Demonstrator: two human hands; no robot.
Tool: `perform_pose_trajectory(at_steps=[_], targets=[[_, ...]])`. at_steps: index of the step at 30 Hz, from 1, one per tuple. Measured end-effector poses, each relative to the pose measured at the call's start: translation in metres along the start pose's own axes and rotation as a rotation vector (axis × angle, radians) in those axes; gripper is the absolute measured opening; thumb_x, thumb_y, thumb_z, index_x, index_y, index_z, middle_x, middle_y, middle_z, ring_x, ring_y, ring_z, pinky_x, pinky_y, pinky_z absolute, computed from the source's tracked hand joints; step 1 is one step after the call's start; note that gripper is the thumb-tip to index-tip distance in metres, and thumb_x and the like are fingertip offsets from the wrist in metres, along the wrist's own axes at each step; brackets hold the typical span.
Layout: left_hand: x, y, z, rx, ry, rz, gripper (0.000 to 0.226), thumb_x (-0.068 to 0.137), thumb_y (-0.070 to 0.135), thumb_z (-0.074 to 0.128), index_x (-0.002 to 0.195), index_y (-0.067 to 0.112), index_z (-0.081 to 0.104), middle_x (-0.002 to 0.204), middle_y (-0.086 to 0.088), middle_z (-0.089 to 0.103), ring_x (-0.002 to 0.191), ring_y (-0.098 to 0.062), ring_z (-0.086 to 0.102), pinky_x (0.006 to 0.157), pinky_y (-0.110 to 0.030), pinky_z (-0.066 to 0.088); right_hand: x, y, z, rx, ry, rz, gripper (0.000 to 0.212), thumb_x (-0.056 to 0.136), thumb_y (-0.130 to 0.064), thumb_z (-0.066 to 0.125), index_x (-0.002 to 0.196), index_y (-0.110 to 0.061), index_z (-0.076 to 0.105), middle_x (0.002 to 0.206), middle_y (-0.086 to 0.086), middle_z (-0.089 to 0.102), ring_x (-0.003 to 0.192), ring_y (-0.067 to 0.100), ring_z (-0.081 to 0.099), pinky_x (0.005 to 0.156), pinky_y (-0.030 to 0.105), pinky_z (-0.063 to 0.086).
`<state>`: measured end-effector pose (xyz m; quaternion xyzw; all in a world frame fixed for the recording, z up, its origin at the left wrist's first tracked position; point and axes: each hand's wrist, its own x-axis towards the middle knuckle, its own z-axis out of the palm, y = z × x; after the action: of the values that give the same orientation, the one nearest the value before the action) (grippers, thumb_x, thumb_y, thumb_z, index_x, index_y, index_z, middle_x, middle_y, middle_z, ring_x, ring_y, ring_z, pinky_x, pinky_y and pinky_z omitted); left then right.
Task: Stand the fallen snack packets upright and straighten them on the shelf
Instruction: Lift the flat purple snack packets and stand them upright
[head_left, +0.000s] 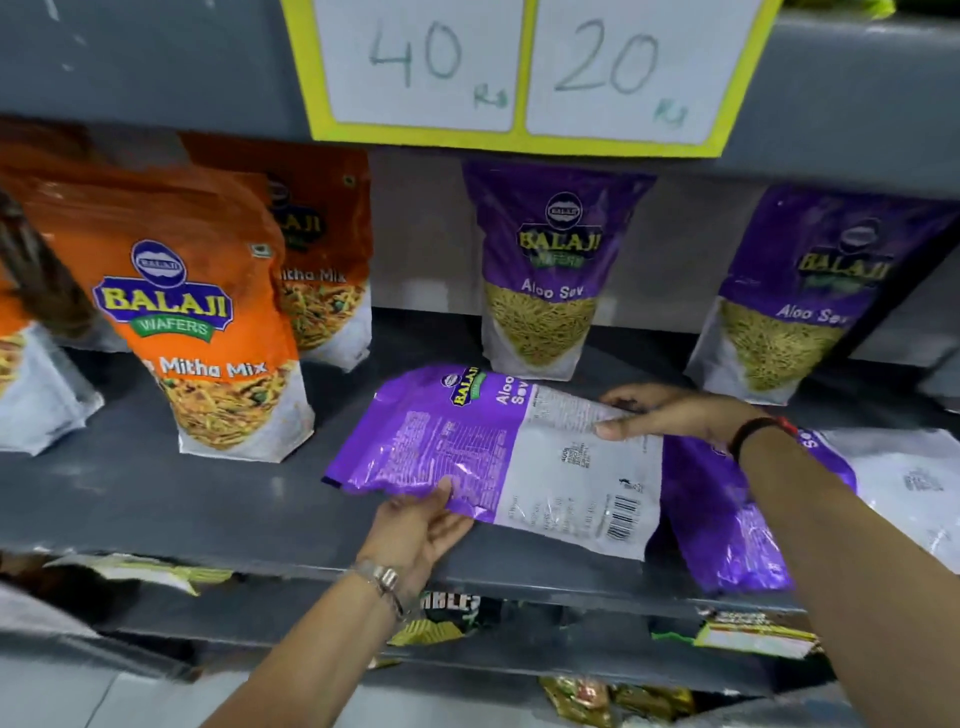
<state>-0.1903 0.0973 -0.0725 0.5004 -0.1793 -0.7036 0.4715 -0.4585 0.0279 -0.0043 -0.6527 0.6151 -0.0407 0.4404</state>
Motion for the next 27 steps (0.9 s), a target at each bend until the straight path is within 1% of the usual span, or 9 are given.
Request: perform_pose_trajectory(at_steps=[5, 9, 11, 13, 16, 19, 23, 25, 27], targets=[[-0.005, 0.052, 0.019, 0.212, -0.104, 0.273, 0.023, 0.086, 0.004, 0.049, 0.066, 0.012, 0.058, 0.046, 0.006, 0.068, 0.046, -0.006, 0.064, 0.049, -0.02, 0.056, -0.012, 0.011, 0.015, 0.182, 0.17, -0.144, 0.071, 0.072, -0.023, 0.071, 0.133, -0.015, 0.035, 0.135, 0.007, 0.048, 0.12, 0.018, 0.047, 0.106, 0.034, 0.036], [-0.013, 0.107, 0.042, 0.416, -0.191, 0.569, 0.025, 0.087, 0.007, 0.049, 0.067, 0.019, 0.059, 0.044, 0.015, 0.066, 0.046, 0.003, 0.061, 0.051, -0.012, 0.053, -0.014, -0.001, 0.045, 0.398, 0.256, -0.361, 0.054, 0.059, -0.021, 0.08, 0.107, -0.023, 0.056, 0.12, 0.008, 0.061, 0.104, 0.008, 0.061, 0.089, 0.022, 0.05], [-0.014, 0.122, 0.046, 0.513, -0.212, 0.666, 0.024, 0.087, 0.009, 0.05, 0.068, 0.019, 0.061, 0.051, 0.013, 0.067, 0.055, 0.002, 0.061, 0.058, -0.014, 0.054, -0.002, -0.003, 0.064, 0.311, 0.404, -0.362, 0.053, 0.06, -0.018, 0.083, 0.106, -0.022, 0.057, 0.113, 0.009, 0.059, 0.109, 0.02, 0.058, 0.094, 0.033, 0.049], [-0.009, 0.123, 0.043, 0.619, -0.21, 0.724, 0.019, 0.087, 0.009, 0.05, 0.073, 0.008, 0.063, 0.068, -0.004, 0.065, 0.071, -0.014, 0.057, 0.072, -0.03, 0.049, 0.009, -0.004, 0.083, 0.249, 0.501, -0.318, 0.062, 0.061, -0.018, 0.083, 0.115, -0.013, 0.052, 0.117, 0.016, 0.055, 0.114, 0.028, 0.053, 0.099, 0.047, 0.043], [0.002, 0.104, 0.024, 0.588, -0.175, 0.716, 0.023, 0.087, 0.011, 0.049, 0.069, 0.008, 0.064, 0.079, -0.008, 0.059, 0.077, -0.021, 0.051, 0.075, -0.035, 0.042, 0.017, 0.001, 0.103, 0.285, 0.509, -0.294, 0.068, 0.061, -0.019, 0.083, 0.118, -0.011, 0.047, 0.122, 0.013, 0.051, 0.115, 0.024, 0.051, 0.101, 0.045, 0.042], [0.013, 0.083, -0.003, 0.612, -0.31, 0.673, 0.015, 0.078, 0.017, 0.061, 0.082, 0.03, 0.066, 0.08, 0.015, 0.071, 0.084, 0.0, 0.06, 0.077, -0.014, 0.047, 0.016, 0.005, 0.102, 0.326, 0.461, -0.312, 0.074, 0.059, -0.02, 0.084, 0.12, -0.02, 0.042, 0.124, 0.002, 0.05, 0.117, 0.01, 0.049, 0.098, 0.025, 0.04], [0.033, 0.047, -0.019, 0.901, -0.427, 0.481, 0.075, 0.051, 0.038, 0.08, 0.115, 0.044, 0.042, 0.123, 0.022, 0.053, 0.114, 0.009, 0.047, 0.096, -0.016, 0.038, 0.016, 0.004, 0.094, 0.392, 0.319, -0.401, 0.078, 0.062, -0.004, 0.081, 0.115, -0.039, 0.035, 0.115, -0.025, 0.05, 0.1, -0.025, 0.046, 0.078, -0.004, 0.036], [0.044, 0.035, -0.015, 0.924, -0.37, 0.52, 0.074, 0.052, 0.032, 0.083, 0.108, 0.052, 0.038, 0.118, 0.025, 0.05, 0.106, 0.019, 0.046, 0.088, -0.005, 0.038, 0.017, 0.002, 0.096, 0.4, 0.323, -0.391, 0.07, 0.064, -0.005, 0.079, 0.107, -0.043, 0.039, 0.11, -0.023, 0.054, 0.097, -0.02, 0.052, 0.076, -0.002, 0.039], [0.053, 0.035, -0.01, 0.905, -0.342, 0.518, 0.074, 0.056, 0.022, 0.081, 0.113, 0.043, 0.039, 0.12, 0.016, 0.052, 0.111, 0.009, 0.048, 0.096, -0.015, 0.039, 0.014, 0.001, 0.102, 0.454, 0.371, -0.382, 0.066, 0.064, -0.005, 0.079, 0.106, -0.04, 0.042, 0.11, -0.017, 0.059, 0.1, -0.007, 0.056, 0.079, 0.007, 0.045]])
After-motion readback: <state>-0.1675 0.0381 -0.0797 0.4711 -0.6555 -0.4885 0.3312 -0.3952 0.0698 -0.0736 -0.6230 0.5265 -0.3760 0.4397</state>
